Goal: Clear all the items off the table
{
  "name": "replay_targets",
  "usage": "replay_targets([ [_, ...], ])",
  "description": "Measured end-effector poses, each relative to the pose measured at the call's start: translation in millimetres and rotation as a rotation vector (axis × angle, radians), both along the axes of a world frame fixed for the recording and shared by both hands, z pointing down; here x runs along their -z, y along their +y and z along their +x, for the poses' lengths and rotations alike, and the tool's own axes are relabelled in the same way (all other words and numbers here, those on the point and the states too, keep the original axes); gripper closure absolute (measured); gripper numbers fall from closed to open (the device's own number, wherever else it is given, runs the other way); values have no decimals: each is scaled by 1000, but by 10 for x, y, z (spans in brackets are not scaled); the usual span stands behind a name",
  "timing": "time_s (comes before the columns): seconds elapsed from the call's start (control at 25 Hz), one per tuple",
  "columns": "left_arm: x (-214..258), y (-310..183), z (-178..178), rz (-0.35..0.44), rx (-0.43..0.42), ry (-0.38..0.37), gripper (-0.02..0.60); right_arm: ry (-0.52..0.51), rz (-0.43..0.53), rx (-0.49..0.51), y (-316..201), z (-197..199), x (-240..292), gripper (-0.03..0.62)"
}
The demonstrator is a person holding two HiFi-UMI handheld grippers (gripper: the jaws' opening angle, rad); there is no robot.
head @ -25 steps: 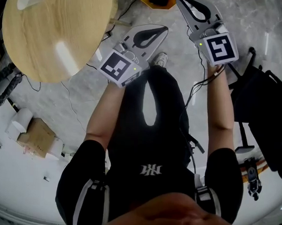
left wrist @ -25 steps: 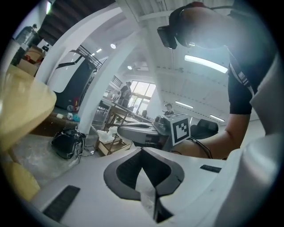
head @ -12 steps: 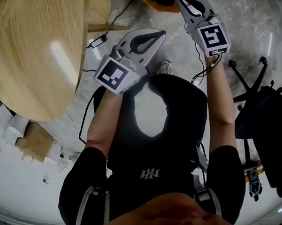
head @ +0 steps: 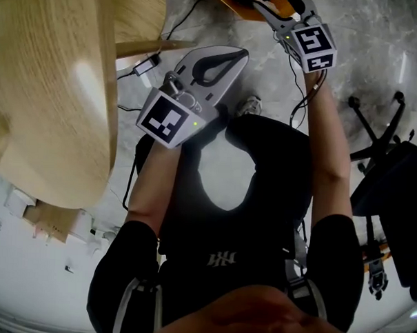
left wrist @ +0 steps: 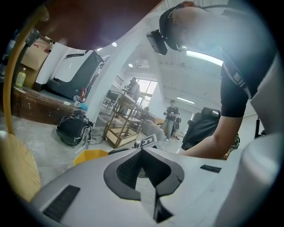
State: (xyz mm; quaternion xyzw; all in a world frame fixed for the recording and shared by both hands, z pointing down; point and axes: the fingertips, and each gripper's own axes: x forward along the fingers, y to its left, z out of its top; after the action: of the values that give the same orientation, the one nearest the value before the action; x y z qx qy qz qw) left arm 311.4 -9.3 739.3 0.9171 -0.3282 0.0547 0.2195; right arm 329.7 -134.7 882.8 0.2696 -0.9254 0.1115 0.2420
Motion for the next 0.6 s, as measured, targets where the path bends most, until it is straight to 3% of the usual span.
replay_targets([
  [0.12,87,78,-34,-27,-9,-2,569,8,-7,1,37,-35,134,316],
  [0.28,411,303,24,-75,-40,10,569,1,-16,17,218,-57,713,316],
  [0.32,535,399,73,-85,-58,16,569,-4,-18,25,294,-58,917,337],
  [0.52,1369,821,346,-92,-130,60,569,-77,14,68,646,-15,2214,578],
  [0.6,1792,942,395,-88,-126,84,569,-127,46,111,842,-37,2837,589],
])
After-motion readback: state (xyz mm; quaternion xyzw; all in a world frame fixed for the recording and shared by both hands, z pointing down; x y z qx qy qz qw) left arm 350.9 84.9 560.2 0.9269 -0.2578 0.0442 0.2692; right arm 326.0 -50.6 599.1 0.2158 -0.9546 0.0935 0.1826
